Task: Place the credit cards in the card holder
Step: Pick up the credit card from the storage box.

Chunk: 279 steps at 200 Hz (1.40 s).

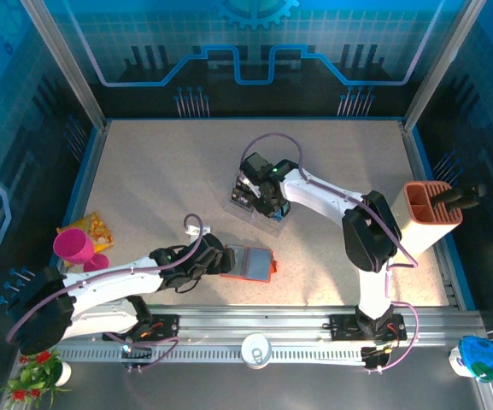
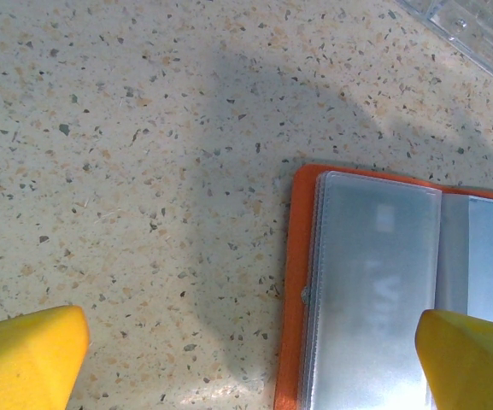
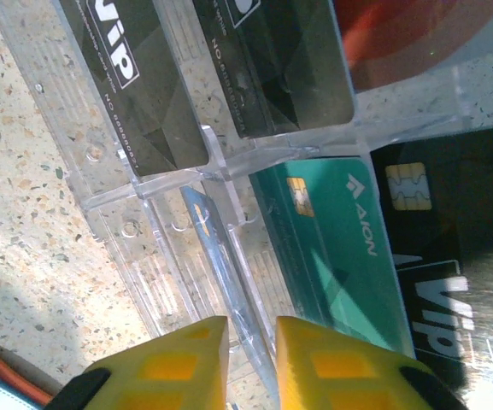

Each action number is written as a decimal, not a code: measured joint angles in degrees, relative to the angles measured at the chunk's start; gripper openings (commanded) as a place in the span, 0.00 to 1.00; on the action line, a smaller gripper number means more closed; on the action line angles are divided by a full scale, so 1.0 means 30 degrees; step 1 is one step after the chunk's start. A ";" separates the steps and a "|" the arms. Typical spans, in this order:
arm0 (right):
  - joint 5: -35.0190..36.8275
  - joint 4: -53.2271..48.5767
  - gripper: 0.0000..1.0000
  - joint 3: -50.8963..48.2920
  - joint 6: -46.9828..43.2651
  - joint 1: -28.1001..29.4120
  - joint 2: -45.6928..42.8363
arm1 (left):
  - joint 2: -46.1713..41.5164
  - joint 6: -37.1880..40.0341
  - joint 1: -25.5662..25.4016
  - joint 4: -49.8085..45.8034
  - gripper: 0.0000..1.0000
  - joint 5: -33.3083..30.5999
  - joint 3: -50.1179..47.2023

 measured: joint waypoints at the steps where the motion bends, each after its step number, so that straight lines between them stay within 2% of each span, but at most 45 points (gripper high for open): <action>1: 0.0000 0.0000 0.21 0.0000 0.0007 0.0000 0.0000 | 0.0000 0.0000 0.0000 0.0000 0.99 0.0000 0.0000; 33: -0.0007 0.0007 0.16 -0.0015 -0.0036 0.0000 0.0000 | 0.0015 0.0000 0.0015 0.0000 0.99 0.0000 0.0000; 97: -0.0160 0.0007 0.15 -0.0109 -0.0386 -0.0044 0.0000 | 0.0015 0.0007 0.0109 0.0000 0.99 0.0000 0.0000; 157: -0.0532 0.0015 0.00 -0.0102 -0.0918 -0.0044 -0.0029 | 0.0015 0.0007 0.0109 0.0000 0.99 0.0000 0.0000; 203: -0.1107 0.0000 0.00 -0.0109 -0.1596 -0.0044 -0.0284 | 0.0015 0.0044 0.0109 -0.0051 0.99 0.0007 0.0087; 243: -0.1180 -0.0197 0.00 -0.0102 -0.1719 -0.0036 -0.2004 | 0.0015 0.0386 0.0124 -0.0189 0.99 0.0007 0.0860; 279: -0.1902 0.0510 0.00 -0.0918 -0.0663 -0.0036 -0.5158 | 0.0015 0.0889 0.0124 -0.0503 0.99 0.0000 0.1479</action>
